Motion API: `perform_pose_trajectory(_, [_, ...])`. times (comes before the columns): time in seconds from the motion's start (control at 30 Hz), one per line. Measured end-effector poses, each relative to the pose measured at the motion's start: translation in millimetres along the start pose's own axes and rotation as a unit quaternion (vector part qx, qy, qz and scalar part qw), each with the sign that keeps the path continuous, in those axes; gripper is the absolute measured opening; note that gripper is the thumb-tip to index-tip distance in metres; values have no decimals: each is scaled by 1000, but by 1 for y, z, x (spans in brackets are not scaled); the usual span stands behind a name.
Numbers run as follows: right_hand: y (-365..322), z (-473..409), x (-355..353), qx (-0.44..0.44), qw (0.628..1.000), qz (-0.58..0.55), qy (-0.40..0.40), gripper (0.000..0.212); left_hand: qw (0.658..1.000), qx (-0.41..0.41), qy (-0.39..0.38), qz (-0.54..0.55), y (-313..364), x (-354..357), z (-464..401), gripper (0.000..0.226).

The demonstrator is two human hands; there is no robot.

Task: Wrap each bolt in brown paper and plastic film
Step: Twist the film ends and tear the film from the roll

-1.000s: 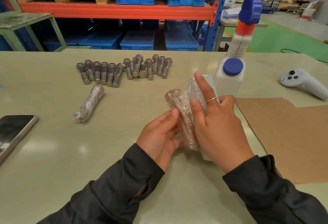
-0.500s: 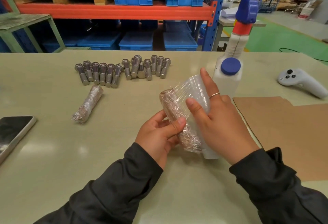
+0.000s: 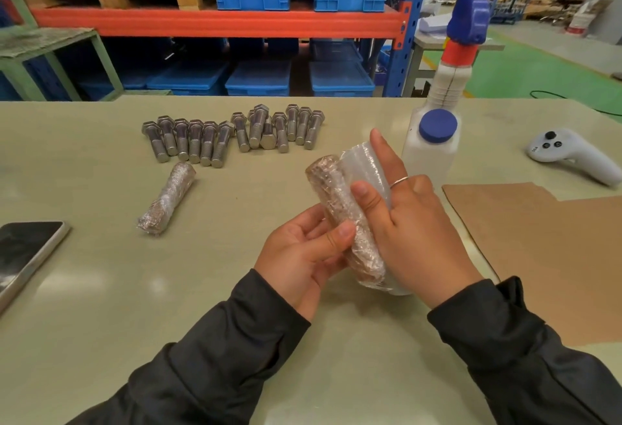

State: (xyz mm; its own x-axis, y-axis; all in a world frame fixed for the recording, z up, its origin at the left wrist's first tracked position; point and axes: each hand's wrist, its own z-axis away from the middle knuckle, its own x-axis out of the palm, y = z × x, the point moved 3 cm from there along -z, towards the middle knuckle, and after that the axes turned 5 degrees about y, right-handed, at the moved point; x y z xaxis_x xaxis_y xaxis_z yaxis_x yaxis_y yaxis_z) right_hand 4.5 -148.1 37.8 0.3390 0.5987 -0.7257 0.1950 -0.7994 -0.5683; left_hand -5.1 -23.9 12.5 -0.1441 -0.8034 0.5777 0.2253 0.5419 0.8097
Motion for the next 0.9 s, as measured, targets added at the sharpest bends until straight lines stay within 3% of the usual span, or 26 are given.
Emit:
perform_pose_trajectory(0.1, [-3,4,0,7,1000,-2,17,57,1000,-10,4,2,-2,1,0,38])
perform_pose_trajectory(0.3, [-2,7,-3,43,996,-60,50,77,1000,-17,-12,-11,-4,2,1,34])
perform_pose_trajectory(0.4, [0,8,-1,55,994,-83,32,90,999,-15,-15,-32,-6,4,1,41])
perform_pose_trajectory(0.57, [6,5,-1,71,987,-139,-31,103,997,23,54,-57,-6,-4,-3,51])
perform_pose_trajectory(0.63, [10,4,0,79,984,-151,-51,98,996,15,73,-45,-5,-7,-3,48])
perform_pose_trajectory(0.77, [9,5,6,68,982,-165,-64,66,996,-9,74,-47,-3,-8,-1,49])
perform_pose_trajectory(0.9, [9,-1,-3,27,996,-84,-33,57,998,-13,52,-28,-1,-4,0,34])
